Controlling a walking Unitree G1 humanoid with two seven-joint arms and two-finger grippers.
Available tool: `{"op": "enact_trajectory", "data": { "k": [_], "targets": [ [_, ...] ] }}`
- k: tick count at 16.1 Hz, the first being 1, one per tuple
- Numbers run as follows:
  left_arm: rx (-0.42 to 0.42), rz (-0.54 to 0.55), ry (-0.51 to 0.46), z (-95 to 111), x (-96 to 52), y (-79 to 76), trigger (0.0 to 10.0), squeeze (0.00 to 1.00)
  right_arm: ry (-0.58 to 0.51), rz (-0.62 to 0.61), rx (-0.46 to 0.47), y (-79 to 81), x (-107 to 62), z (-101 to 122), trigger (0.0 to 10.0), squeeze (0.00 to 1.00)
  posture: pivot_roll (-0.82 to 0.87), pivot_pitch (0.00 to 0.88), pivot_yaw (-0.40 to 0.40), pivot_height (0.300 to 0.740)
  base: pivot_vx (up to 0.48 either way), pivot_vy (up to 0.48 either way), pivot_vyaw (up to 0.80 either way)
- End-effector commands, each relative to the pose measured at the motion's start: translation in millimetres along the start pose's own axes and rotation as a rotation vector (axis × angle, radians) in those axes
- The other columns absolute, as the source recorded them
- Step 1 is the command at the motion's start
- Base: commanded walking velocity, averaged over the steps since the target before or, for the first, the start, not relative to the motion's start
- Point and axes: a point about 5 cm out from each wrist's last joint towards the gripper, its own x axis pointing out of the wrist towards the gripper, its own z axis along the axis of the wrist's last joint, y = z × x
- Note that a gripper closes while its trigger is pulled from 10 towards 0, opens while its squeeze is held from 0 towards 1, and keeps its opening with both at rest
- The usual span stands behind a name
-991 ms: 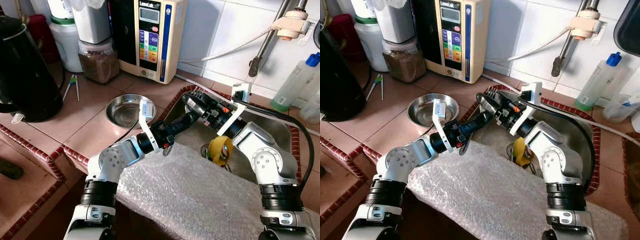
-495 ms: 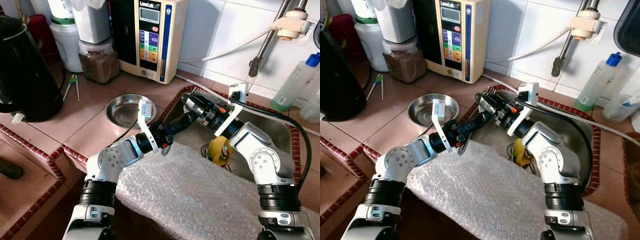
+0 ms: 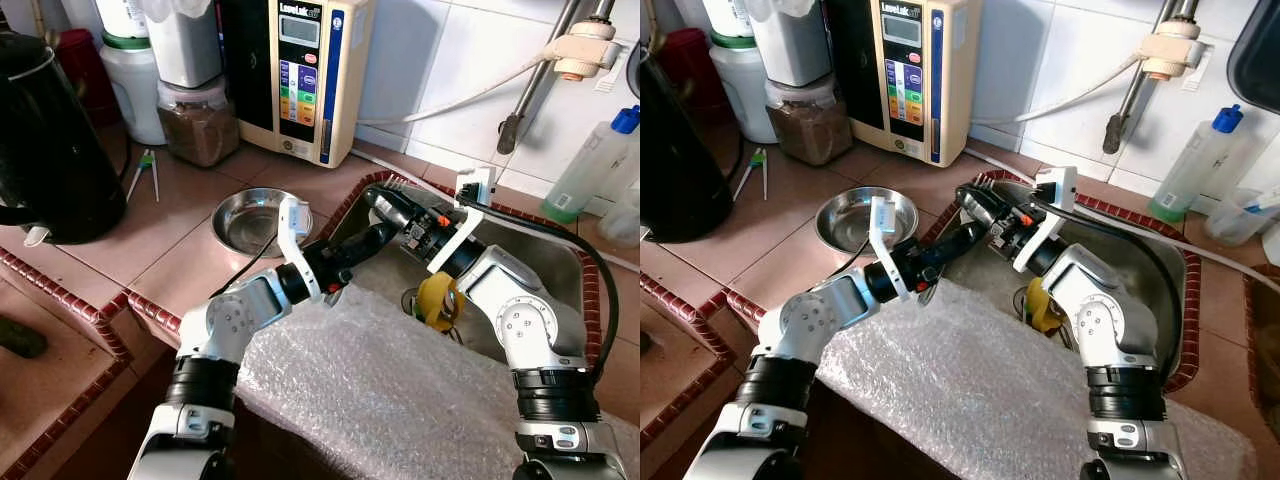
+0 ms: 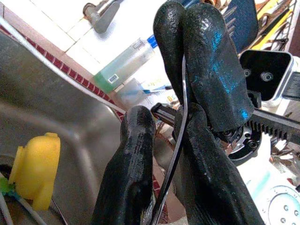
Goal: Kitchen organization
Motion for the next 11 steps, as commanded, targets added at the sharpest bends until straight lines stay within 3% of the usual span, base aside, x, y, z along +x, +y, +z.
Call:
{"op": "enact_trajectory", "data": {
  "k": [1,5,6,7,11],
  "targets": [
    [0.047,0.018,-0.022,8,-1.1,0.0,0.0,0.00,-0.041,-0.151,-0.043,-19.2,-11.2,11,0.0,0.00,-0.06,0.000,-0.029,0.740,0.000,0.000,0.00],
    [0.059,0.037,-0.021,7,-1.6,3.1,0.0,0.00,-0.074,-0.240,-0.054,-28.7,-12.1,14,0.0,0.00,-0.06,0.000,-0.030,0.740,0.000,0.000,0.00],
    [0.064,0.049,-0.024,8,-1.8,4.0,3.5,0.79,-0.077,-0.249,-0.053,-29.9,-12.2,15,0.0,0.00,-0.06,0.000,-0.030,0.740,0.000,0.000,0.00],
    [0.077,0.075,-0.035,9,-2.1,6.1,10.0,1.00,-0.080,-0.259,-0.056,-31.1,-11.9,15,0.0,0.00,-0.06,0.000,-0.029,0.740,0.000,0.000,0.00],
    [0.212,0.175,-0.052,21,-2.6,10.0,10.0,1.00,-0.106,-0.358,-0.107,-40.4,-12.3,20,0.0,0.00,-0.05,0.000,-0.028,0.740,0.000,0.000,0.00]
  ]
}}
